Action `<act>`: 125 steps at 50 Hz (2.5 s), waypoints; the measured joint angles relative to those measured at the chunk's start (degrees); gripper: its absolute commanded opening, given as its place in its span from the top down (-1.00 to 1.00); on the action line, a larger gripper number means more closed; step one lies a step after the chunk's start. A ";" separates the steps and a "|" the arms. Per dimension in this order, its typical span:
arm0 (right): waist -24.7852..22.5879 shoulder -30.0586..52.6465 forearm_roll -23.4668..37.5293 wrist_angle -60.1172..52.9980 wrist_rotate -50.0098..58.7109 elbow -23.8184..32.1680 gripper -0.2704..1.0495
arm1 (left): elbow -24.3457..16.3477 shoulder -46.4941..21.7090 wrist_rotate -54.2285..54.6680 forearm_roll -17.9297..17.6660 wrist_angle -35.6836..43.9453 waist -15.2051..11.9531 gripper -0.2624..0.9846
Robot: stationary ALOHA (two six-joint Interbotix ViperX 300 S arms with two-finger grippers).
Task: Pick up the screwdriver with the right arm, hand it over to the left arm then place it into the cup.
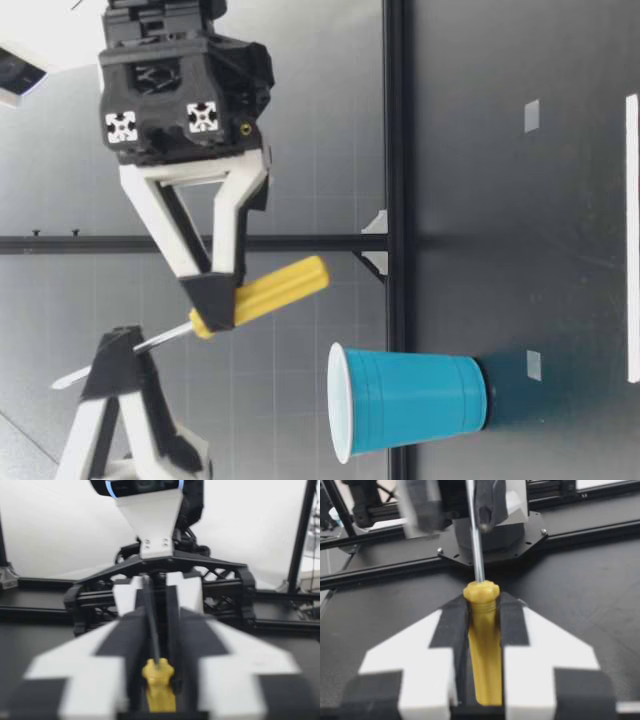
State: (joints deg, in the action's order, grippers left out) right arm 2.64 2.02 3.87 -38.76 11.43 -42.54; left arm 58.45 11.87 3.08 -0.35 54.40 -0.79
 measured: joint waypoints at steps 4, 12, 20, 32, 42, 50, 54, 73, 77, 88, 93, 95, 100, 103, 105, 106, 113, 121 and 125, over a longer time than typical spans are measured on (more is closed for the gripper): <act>0.00 0.00 0.09 -0.09 0.09 0.00 0.54 | 0.09 -0.09 0.00 -0.18 0.18 0.00 0.54; -0.09 0.00 0.09 -0.09 0.35 0.00 0.52 | 0.09 -0.18 0.00 -0.35 0.26 -0.09 0.55; -0.09 0.00 0.09 -0.09 0.44 0.00 0.30 | 0.00 -0.09 0.00 -0.44 0.26 -0.09 0.55; 0.00 0.00 -0.62 0.00 0.79 0.09 -0.47 | 0.09 -0.09 0.18 -0.35 0.35 0.09 0.55; 0.09 0.00 -1.41 0.00 0.53 0.09 -0.50 | 0.09 -0.09 -0.18 -0.35 0.35 0.18 0.55; 0.09 -1.93 -1.41 0.00 0.35 -0.35 -0.50 | 2.02 0.79 -2.55 -1.76 0.26 -0.44 0.54; 0.09 -3.69 -1.41 -0.09 0.35 -1.23 -0.50 | 3.52 1.67 -4.83 -4.22 0.18 -2.37 0.55; 0.09 -8.61 -1.49 -2.46 0.53 -5.10 -0.50 | 8.53 8.26 -18.46 -13.27 0.18 -15.29 0.55; 0.18 -8.61 -1.49 -2.46 0.53 -5.19 -0.50 | 8.88 9.05 -19.42 -13.62 0.18 -18.02 0.55; 0.09 -8.61 -1.49 -2.46 0.53 -5.19 -0.50 | 9.05 6.33 -19.60 -13.97 0.26 -22.50 0.55; 0.09 -8.61 -1.49 -2.46 0.53 -5.19 -0.50 | 8.79 2.72 -19.60 -14.85 0.35 -23.91 0.55; 0.09 -8.61 -1.58 -2.46 0.53 -5.19 -0.50 | 8.61 1.49 -19.60 -15.12 0.53 -24.26 0.55; 0.18 -8.61 -1.49 -2.55 0.53 -5.19 -0.50 | 7.65 -1.32 -19.42 -16.08 1.23 -24.70 0.54; 0.09 -8.61 -1.58 -2.55 0.53 -5.19 -0.50 | 7.12 -2.72 -19.16 -16.61 1.41 -24.70 0.54; 0.18 -8.61 -1.49 -2.55 0.62 -5.19 -0.50 | 6.68 -3.52 -19.16 -17.05 1.41 -24.79 0.54; 0.09 -8.61 -1.58 -2.46 0.62 -5.19 -0.50 | 6.50 -3.87 -19.25 -17.23 1.41 -24.79 0.54; 0.18 -8.61 -1.58 -2.55 0.62 -5.19 -0.50 | 5.71 -5.54 -19.25 -17.58 1.41 -24.79 0.53; 0.09 -8.61 -1.49 -2.55 0.70 -5.19 -0.50 | 5.10 -5.71 -19.25 -17.67 0.88 -24.87 0.29; 0.09 -8.61 -1.49 -2.55 0.70 -5.19 -0.50 | 4.92 -5.71 -19.16 -17.49 0.44 -24.79 0.07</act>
State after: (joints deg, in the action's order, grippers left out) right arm 2.72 -6.59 2.37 -41.31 12.13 -47.72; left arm 63.37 6.15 -16.08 -17.84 54.84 -25.58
